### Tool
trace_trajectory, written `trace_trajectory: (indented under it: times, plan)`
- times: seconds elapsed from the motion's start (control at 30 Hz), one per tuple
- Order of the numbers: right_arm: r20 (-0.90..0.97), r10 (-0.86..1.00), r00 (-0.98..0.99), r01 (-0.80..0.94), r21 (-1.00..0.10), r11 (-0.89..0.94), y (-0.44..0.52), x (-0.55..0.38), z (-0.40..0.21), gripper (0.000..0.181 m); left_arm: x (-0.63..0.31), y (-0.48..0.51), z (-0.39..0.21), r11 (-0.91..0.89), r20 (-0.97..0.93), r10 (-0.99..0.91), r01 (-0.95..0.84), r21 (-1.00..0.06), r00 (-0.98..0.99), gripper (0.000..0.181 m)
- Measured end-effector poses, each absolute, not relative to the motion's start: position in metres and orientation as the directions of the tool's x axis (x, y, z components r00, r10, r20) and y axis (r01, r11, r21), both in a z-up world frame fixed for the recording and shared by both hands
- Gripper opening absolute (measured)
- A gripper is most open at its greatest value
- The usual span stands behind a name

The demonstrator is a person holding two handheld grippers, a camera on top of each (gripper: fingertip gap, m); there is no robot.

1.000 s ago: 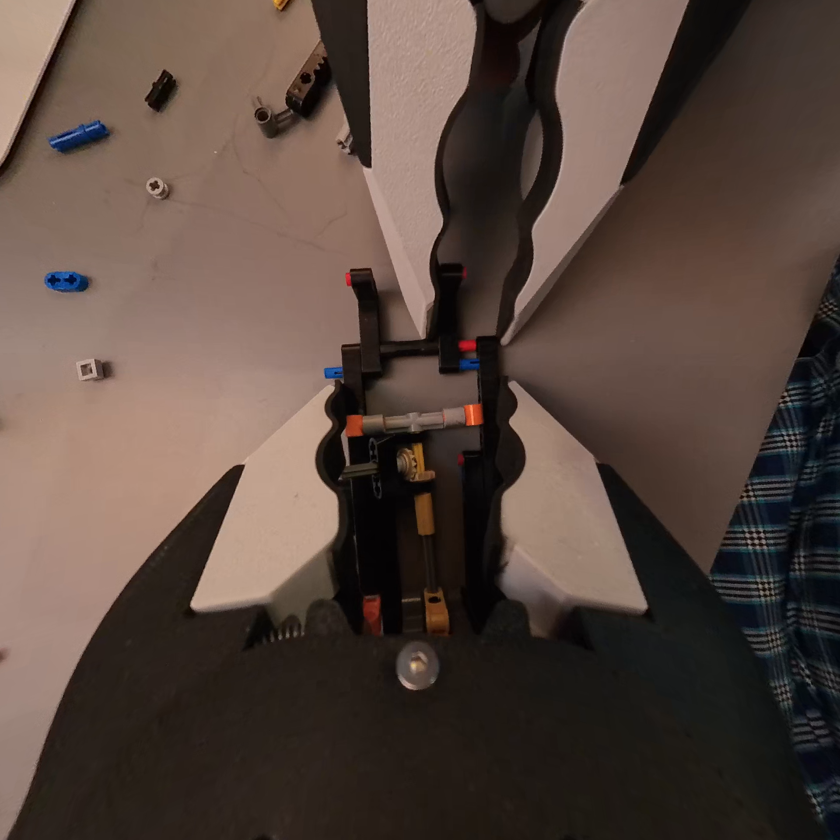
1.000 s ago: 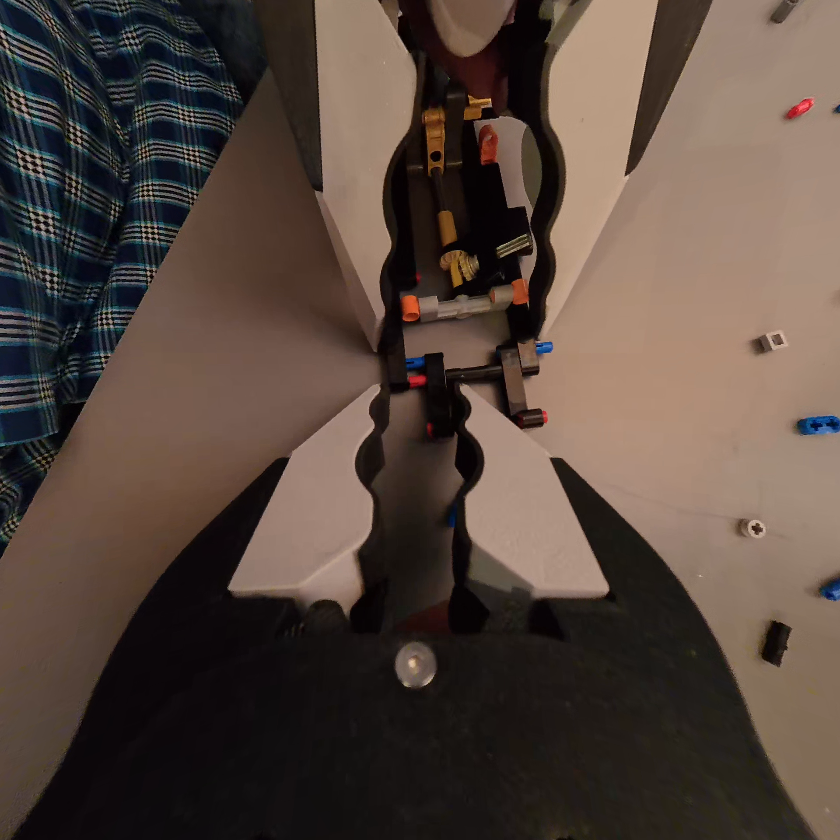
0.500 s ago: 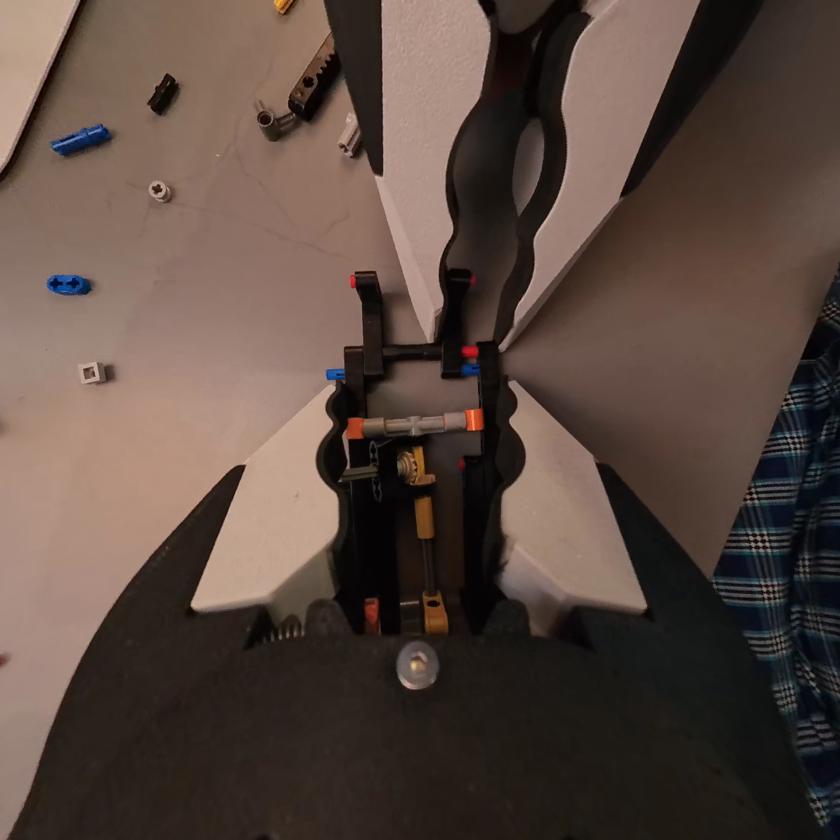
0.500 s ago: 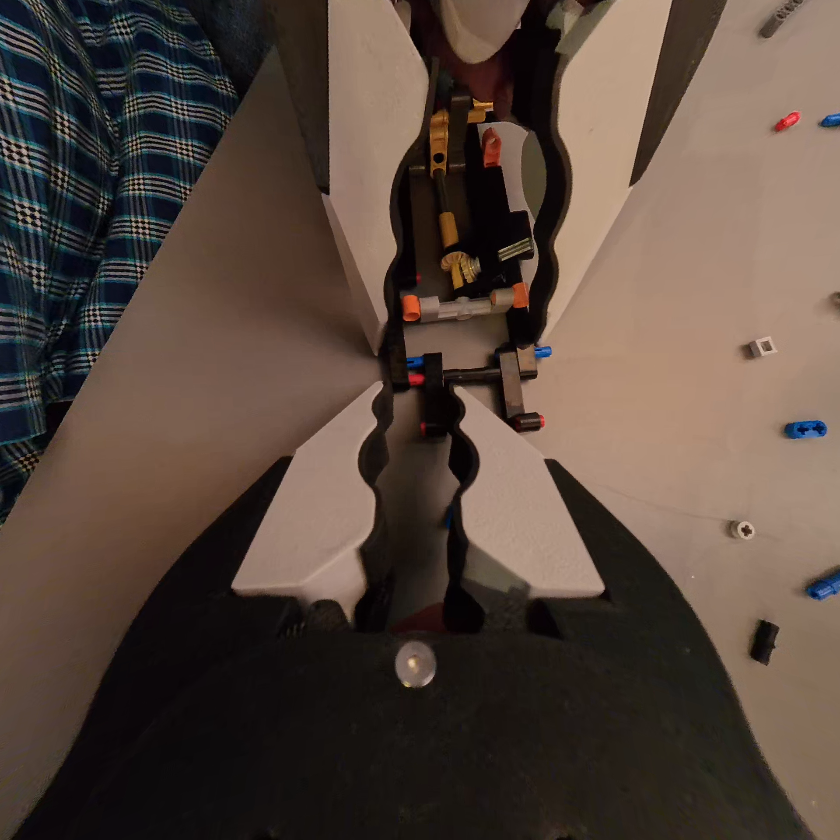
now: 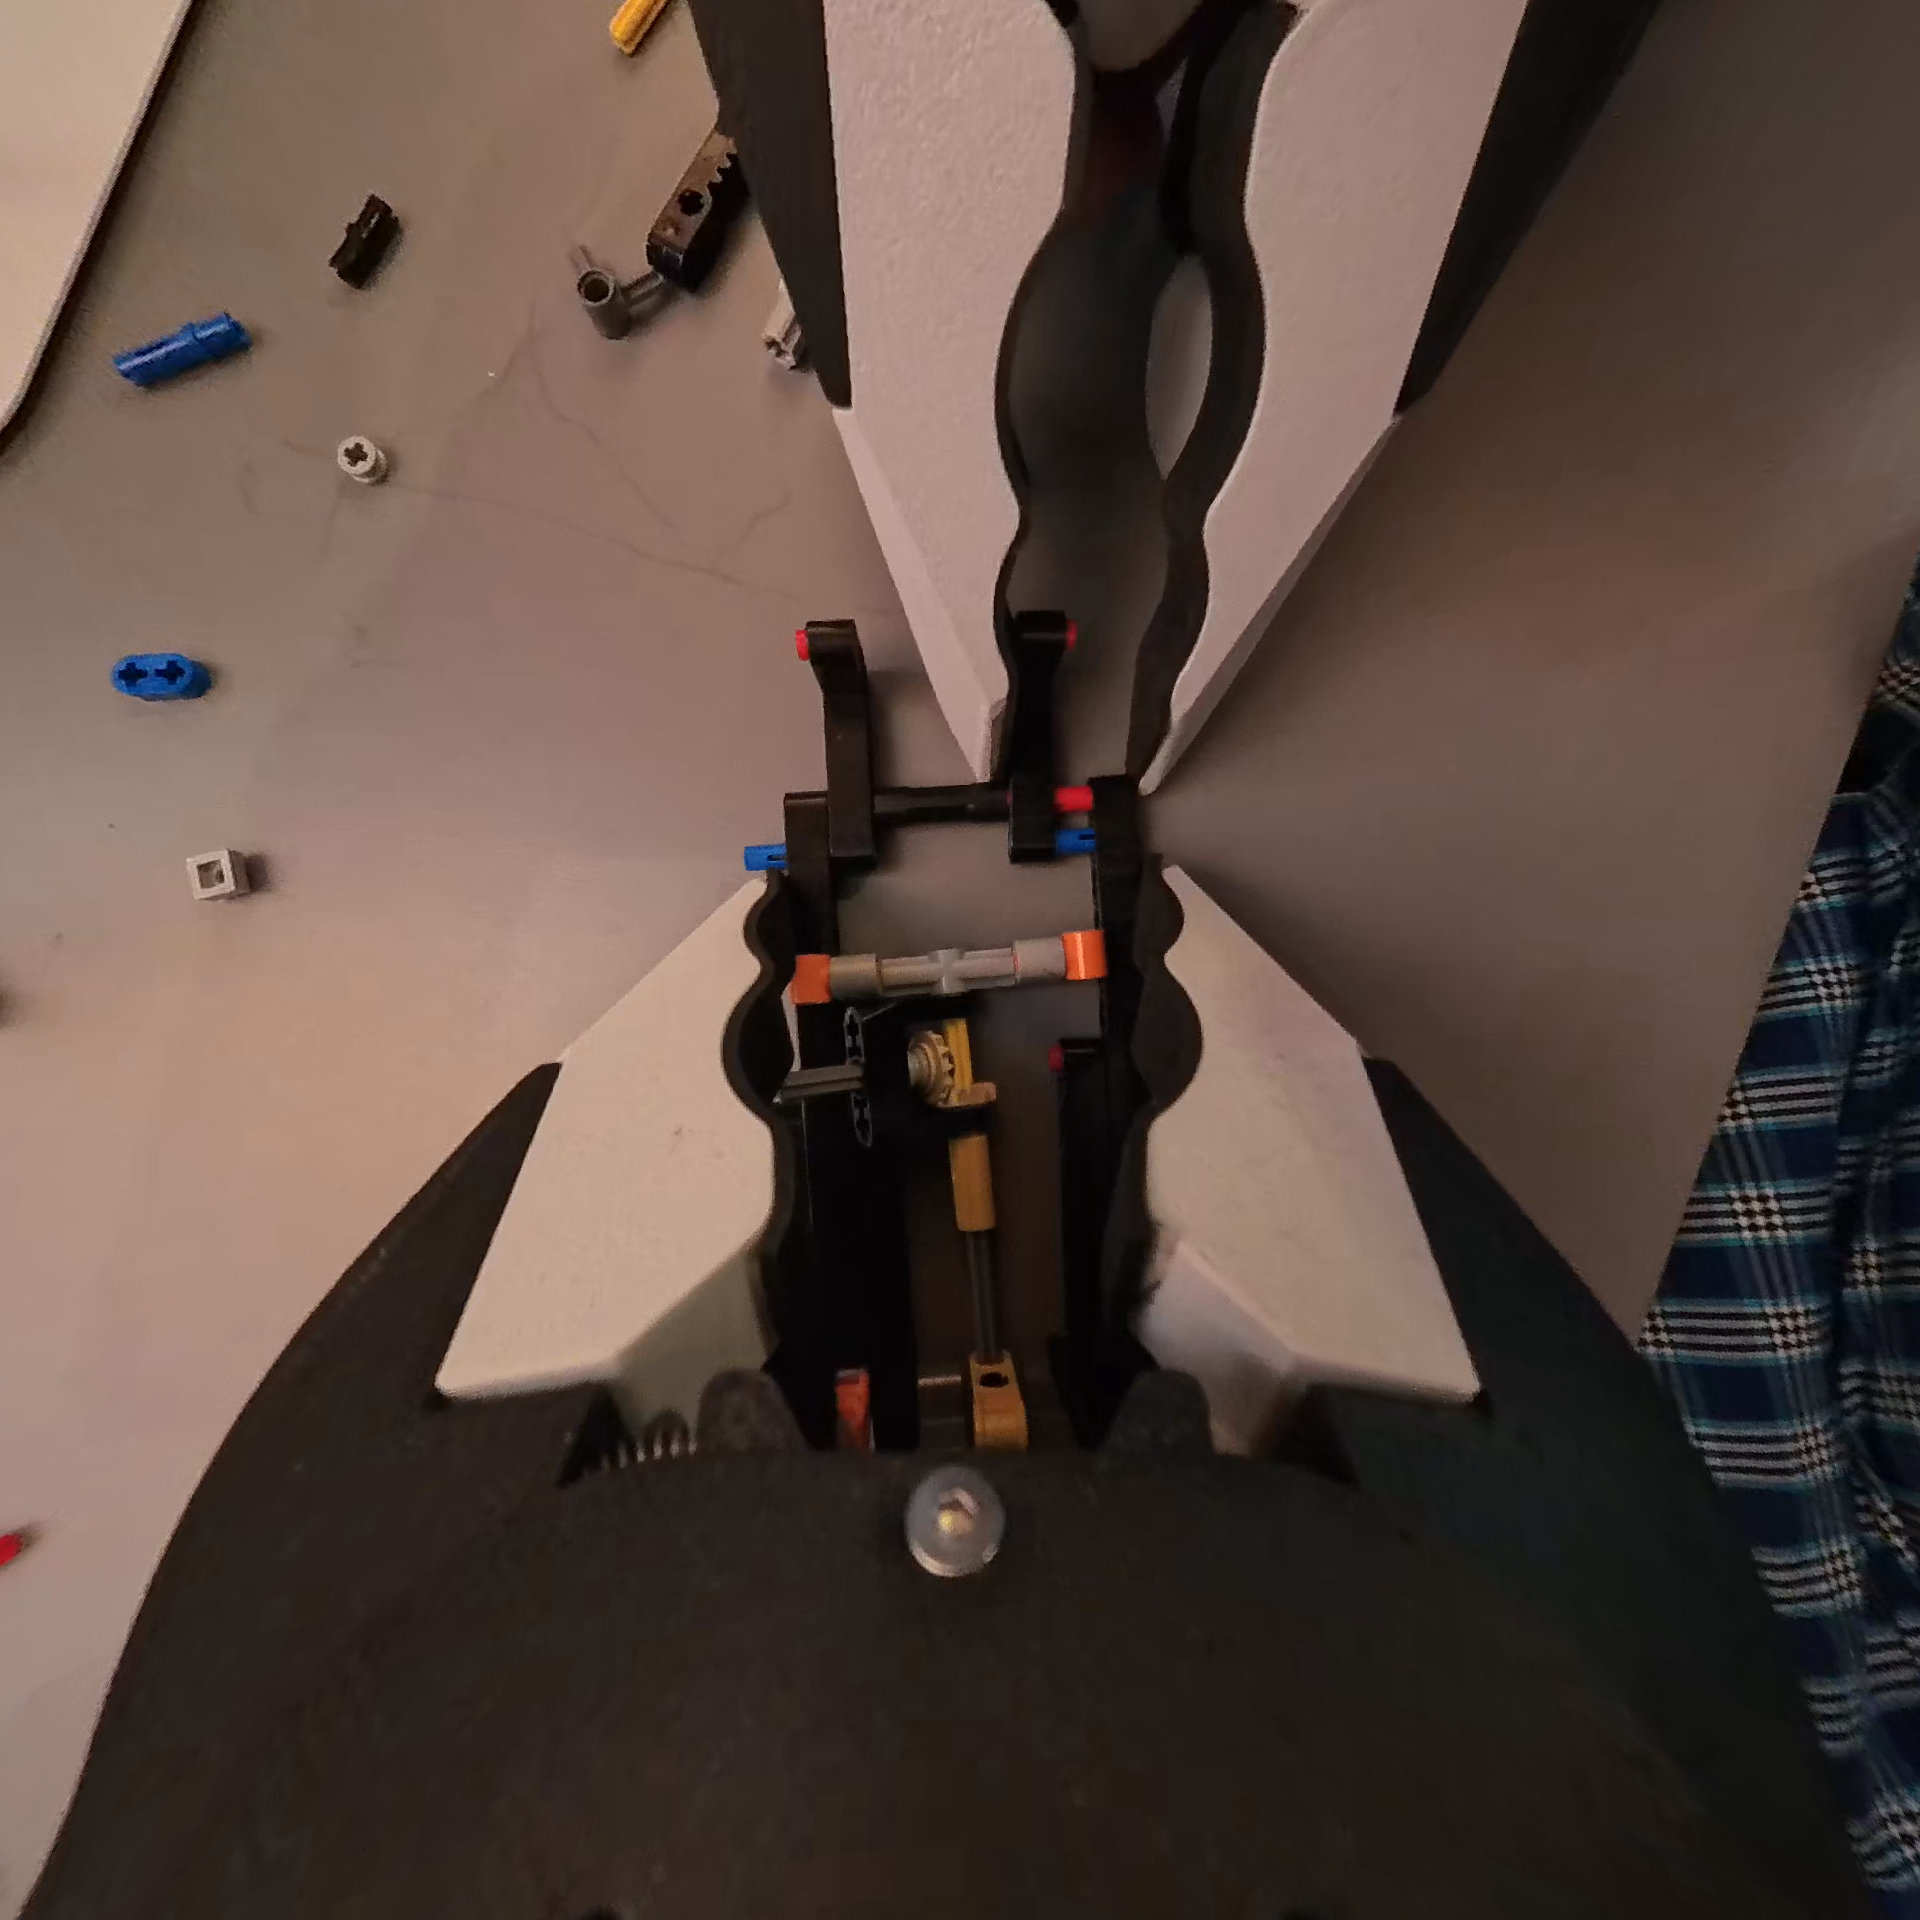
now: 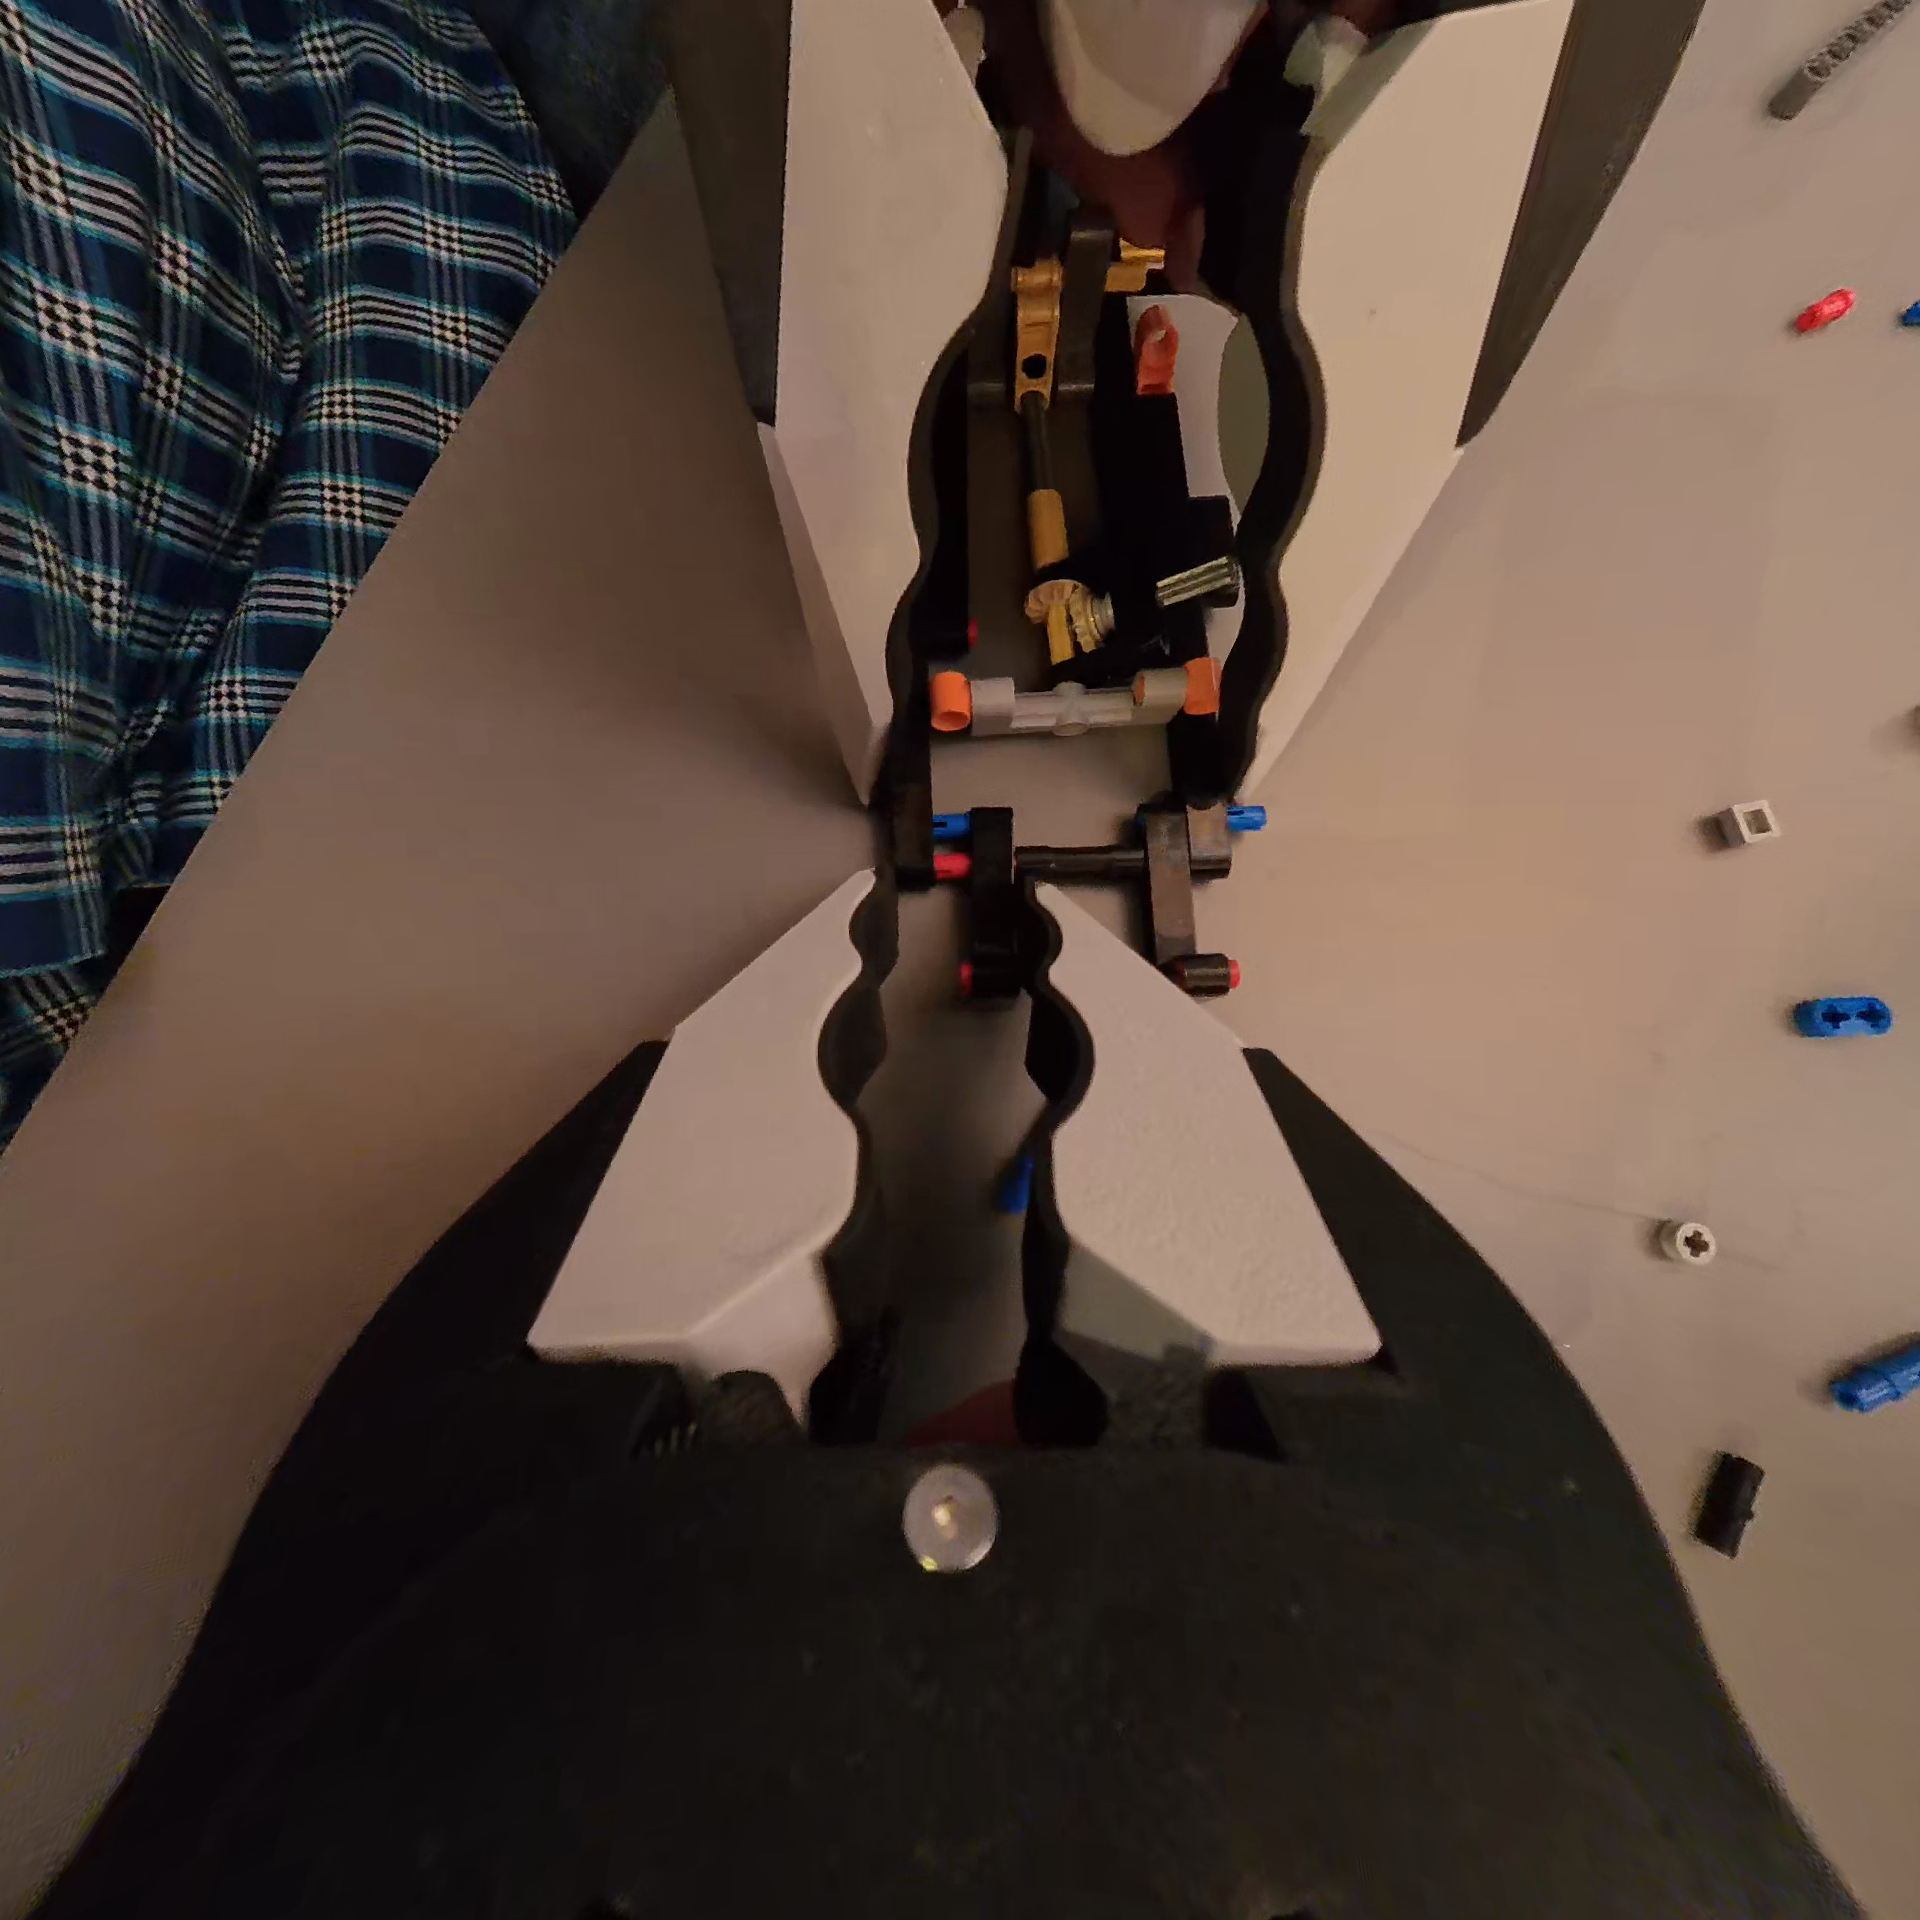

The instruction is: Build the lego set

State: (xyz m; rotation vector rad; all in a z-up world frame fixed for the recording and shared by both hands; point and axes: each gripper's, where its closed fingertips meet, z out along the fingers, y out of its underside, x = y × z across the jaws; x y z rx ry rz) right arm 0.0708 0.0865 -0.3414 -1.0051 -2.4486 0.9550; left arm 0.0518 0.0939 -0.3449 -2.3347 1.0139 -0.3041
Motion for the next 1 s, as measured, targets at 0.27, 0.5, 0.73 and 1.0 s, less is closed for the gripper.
trace_trajectory:
  times: [0.27,0.5,0.73,1.0]
  plan:
    - [0.040,0.719,-0.693,0.496,-0.698,0.517,0.0863,0.0702,-0.3410,0.020,0.0511,0.0943,-0.3449,-0.537,-0.019,-0.743,-0.613,-0.579,0.669,0.065]
    - [0.052,0.705,-0.707,0.484,-0.691,0.536,0.0862,0.0704,-0.3410,0.019,0.0507,0.0948,-0.3451,-0.525,-0.021,-0.756,-0.626,-0.577,0.654,0.065]
    - [0.051,0.705,-0.707,0.481,-0.696,0.533,0.0865,0.0701,-0.3407,0.018,0.0501,0.0958,-0.3453,-0.510,-0.020,-0.773,-0.640,-0.575,0.634,0.065]
    - [0.043,0.723,-0.689,0.489,-0.709,0.508,0.0861,0.0700,-0.3404,0.020,0.0462,0.0990,-0.3394,-0.456,-0.167,-0.740,-0.668,-0.588,0.652,0.075]
